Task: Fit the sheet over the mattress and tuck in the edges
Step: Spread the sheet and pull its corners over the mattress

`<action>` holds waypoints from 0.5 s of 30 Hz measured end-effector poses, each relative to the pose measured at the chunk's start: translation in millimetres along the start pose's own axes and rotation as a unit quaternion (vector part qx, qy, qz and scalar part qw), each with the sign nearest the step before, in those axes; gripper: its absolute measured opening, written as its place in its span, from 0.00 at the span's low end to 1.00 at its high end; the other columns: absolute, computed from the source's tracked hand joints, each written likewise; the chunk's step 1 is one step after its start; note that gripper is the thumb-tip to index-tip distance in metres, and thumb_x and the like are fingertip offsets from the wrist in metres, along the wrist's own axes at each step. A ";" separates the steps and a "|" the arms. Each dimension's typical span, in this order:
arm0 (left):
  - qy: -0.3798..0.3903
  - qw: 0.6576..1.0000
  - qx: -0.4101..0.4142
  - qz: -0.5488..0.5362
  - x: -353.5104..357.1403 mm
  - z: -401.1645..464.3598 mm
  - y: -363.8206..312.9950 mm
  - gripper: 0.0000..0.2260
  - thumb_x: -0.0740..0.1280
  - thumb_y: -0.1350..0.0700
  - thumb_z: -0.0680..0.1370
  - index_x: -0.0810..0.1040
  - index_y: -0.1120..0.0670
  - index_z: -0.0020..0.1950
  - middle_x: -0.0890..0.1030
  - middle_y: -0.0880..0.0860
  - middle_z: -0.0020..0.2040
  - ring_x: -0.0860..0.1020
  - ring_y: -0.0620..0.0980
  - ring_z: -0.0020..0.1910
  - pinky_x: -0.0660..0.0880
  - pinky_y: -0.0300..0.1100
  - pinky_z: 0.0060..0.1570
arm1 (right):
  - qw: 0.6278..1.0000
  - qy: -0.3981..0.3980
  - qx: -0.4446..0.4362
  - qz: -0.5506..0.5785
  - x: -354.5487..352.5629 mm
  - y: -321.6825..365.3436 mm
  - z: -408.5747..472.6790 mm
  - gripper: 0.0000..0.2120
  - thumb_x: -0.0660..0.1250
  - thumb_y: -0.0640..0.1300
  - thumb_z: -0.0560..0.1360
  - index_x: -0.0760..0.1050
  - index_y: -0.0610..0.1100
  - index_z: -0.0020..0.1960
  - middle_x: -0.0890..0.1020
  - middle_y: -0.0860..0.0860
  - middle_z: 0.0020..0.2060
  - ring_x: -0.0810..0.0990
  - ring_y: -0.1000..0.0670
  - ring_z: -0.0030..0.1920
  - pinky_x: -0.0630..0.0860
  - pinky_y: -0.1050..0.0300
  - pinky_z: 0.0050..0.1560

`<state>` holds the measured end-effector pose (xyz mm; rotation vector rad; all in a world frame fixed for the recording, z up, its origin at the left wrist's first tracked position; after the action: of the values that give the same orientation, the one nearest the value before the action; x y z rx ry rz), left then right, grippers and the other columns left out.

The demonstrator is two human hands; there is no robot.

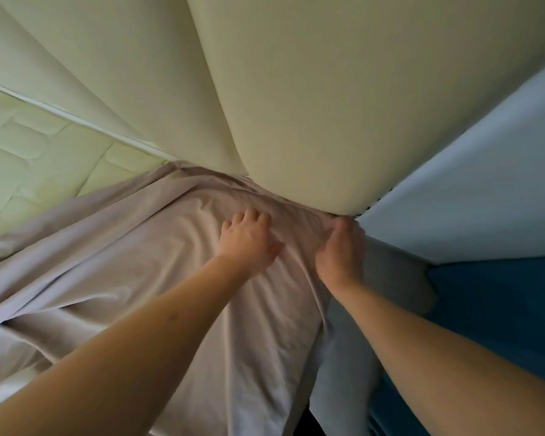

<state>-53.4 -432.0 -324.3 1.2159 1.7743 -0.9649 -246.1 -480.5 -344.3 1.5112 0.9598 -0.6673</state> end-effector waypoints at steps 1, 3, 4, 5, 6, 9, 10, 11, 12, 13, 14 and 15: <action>0.016 1.000 -0.018 -0.005 2.3 0.7 -3.2 0.28 0.64 0.33 0.77 0.71 0.51 0.68 0.75 0.54 0.65 0.74 0.60 0.65 0.72 0.54 0.61 | 0.995 0.022 0.088 0.039 5.4 -23.8 -4.7 0.14 0.64 0.36 0.74 0.71 0.38 0.59 0.78 0.39 0.55 0.78 0.36 0.54 0.77 0.41 0.55; 0.061 0.997 -0.041 -0.029 10.9 3.4 -16.2 0.28 0.64 0.31 0.76 0.71 0.53 0.63 0.80 0.55 0.59 0.79 0.60 0.59 0.74 0.51 0.52 | 0.963 0.095 0.213 0.139 20.3 -52.9 -11.0 0.18 0.60 0.49 0.80 0.69 0.40 0.66 0.78 0.39 0.59 0.79 0.36 0.58 0.77 0.39 0.59; 0.073 0.996 -0.045 -0.035 14.4 5.4 -20.3 0.27 0.64 0.33 0.77 0.72 0.54 0.61 0.81 0.55 0.57 0.80 0.60 0.57 0.73 0.49 0.48 | 0.948 0.125 0.234 0.173 28.8 -55.6 -8.5 0.22 0.57 0.56 0.81 0.70 0.41 0.68 0.79 0.39 0.60 0.79 0.37 0.59 0.76 0.40 0.61; 0.077 0.996 -0.038 -0.038 19.3 7.5 -27.9 0.24 0.63 0.35 0.78 0.73 0.55 0.60 0.81 0.56 0.56 0.81 0.60 0.55 0.72 0.48 0.46 | 0.943 0.137 0.236 0.191 29.1 -57.3 -5.8 0.24 0.56 0.59 0.81 0.72 0.42 0.66 0.80 0.40 0.58 0.80 0.38 0.58 0.77 0.42 0.60; 0.074 0.996 -0.028 -0.038 23.3 9.6 -36.6 0.20 0.62 0.39 0.80 0.75 0.55 0.60 0.82 0.57 0.57 0.81 0.60 0.55 0.71 0.47 0.46 | 0.946 0.130 0.225 0.194 24.8 -59.6 -2.2 0.21 0.57 0.59 0.81 0.74 0.42 0.59 0.81 0.42 0.53 0.80 0.40 0.54 0.77 0.46 0.55; 0.082 0.996 -0.020 -0.033 29.8 14.7 -48.0 0.16 0.59 0.48 0.81 0.78 0.55 0.61 0.82 0.58 0.59 0.81 0.61 0.57 0.72 0.46 0.46 | 0.973 0.115 0.153 0.128 3.7 -59.4 12.7 0.11 0.62 0.46 0.81 0.70 0.45 0.40 0.76 0.49 0.37 0.76 0.44 0.41 0.66 0.55 0.34; 0.086 0.996 -0.017 -0.029 30.0 16.3 -52.2 0.16 0.59 0.49 0.81 0.79 0.56 0.62 0.82 0.59 0.59 0.81 0.61 0.57 0.73 0.47 0.48 | 0.979 0.102 0.142 0.105 -5.3 -63.9 18.2 0.10 0.62 0.42 0.81 0.70 0.44 0.40 0.75 0.49 0.37 0.74 0.45 0.40 0.63 0.55 0.34; 0.082 0.996 -0.014 -0.030 26.8 17.3 -54.7 0.15 0.60 0.50 0.81 0.79 0.56 0.61 0.82 0.60 0.58 0.81 0.62 0.57 0.75 0.48 0.49 | 0.982 0.077 0.144 0.091 -13.9 -69.4 24.3 0.08 0.61 0.40 0.81 0.72 0.42 0.42 0.76 0.48 0.39 0.73 0.46 0.41 0.64 0.55 0.36; 0.070 0.997 0.000 -0.031 24.0 19.7 -63.4 0.15 0.61 0.50 0.80 0.79 0.57 0.60 0.82 0.60 0.58 0.80 0.63 0.57 0.76 0.49 0.50 | 0.981 0.045 0.163 0.095 -24.9 -83.0 31.0 0.06 0.61 0.40 0.81 0.73 0.40 0.46 0.76 0.46 0.42 0.73 0.46 0.42 0.66 0.56 0.39; 0.056 0.998 0.018 -0.027 21.1 20.9 -71.4 0.15 0.62 0.50 0.79 0.78 0.57 0.59 0.82 0.61 0.58 0.80 0.63 0.58 0.76 0.50 0.51 | 0.976 0.023 0.189 0.106 -33.4 -95.6 34.5 0.06 0.60 0.40 0.82 0.73 0.39 0.48 0.76 0.46 0.43 0.73 0.46 0.43 0.66 0.55 0.40; 0.040 0.998 0.036 -0.021 18.5 21.6 -78.1 0.14 0.62 0.49 0.79 0.78 0.57 0.59 0.81 0.61 0.59 0.79 0.64 0.58 0.77 0.51 0.51 | 0.973 0.014 0.201 0.116 -36.2 -105.2 37.5 0.06 0.60 0.41 0.82 0.72 0.40 0.47 0.75 0.47 0.41 0.73 0.46 0.43 0.66 0.54 0.39; 0.027 0.998 0.056 -0.010 17.5 22.5 -85.9 0.15 0.62 0.49 0.79 0.77 0.56 0.60 0.79 0.60 0.61 0.77 0.64 0.60 0.77 0.52 0.53 | 0.970 0.028 0.207 0.129 -35.1 -111.3 37.5 0.08 0.59 0.43 0.82 0.70 0.43 0.44 0.73 0.48 0.39 0.71 0.45 0.41 0.63 0.53 0.36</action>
<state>-135.8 -467.8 -335.5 1.3070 1.7969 -1.0647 -355.4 -524.6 -378.1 1.9915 0.6707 -0.6649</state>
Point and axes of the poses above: each hand's wrist, its own z-axis towards the middle knuckle, its own x-axis out of the palm, y = z × x, the point moved 8 cm from there along z, towards the middle knuckle
